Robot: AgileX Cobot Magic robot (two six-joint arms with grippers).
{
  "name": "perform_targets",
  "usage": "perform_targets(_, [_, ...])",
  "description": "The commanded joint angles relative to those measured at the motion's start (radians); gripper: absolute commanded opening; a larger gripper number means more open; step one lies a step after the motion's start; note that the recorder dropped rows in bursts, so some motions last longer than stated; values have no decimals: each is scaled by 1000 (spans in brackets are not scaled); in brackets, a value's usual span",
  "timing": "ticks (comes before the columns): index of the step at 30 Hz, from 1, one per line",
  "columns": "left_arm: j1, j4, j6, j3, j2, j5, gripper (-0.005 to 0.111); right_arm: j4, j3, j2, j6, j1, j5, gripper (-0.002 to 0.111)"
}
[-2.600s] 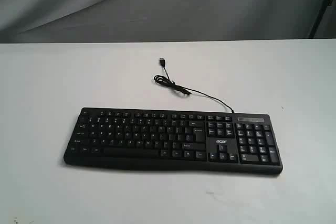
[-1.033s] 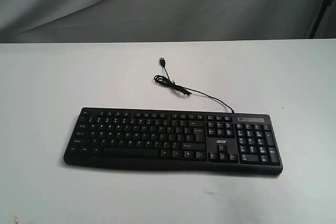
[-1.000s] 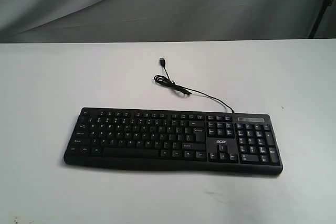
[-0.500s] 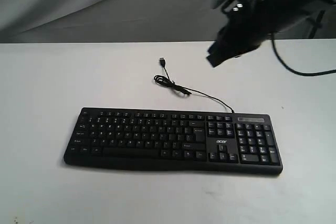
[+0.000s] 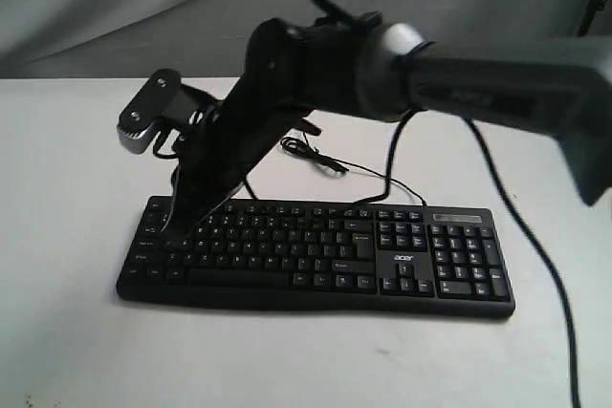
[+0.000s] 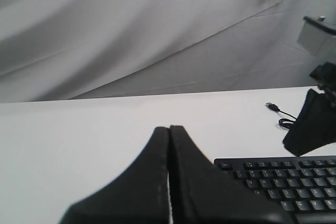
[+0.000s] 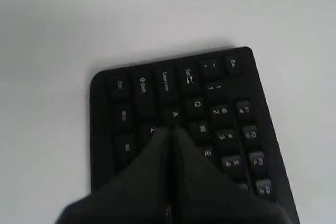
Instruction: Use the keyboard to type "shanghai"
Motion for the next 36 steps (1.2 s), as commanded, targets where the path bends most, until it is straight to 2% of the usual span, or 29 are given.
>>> perform_targets(1, [-6,0,-3,2,-2,-6,0,14,-96,95,7,16,1,0])
perform_targets(30, [-6,0,-3,2,-2,-6,0,6,-101,210,-2,18,-47,0])
perform_targets(36, [-6,0,-3,2,-2,-6,0,-27,-101,158,-2,18,-44,0])
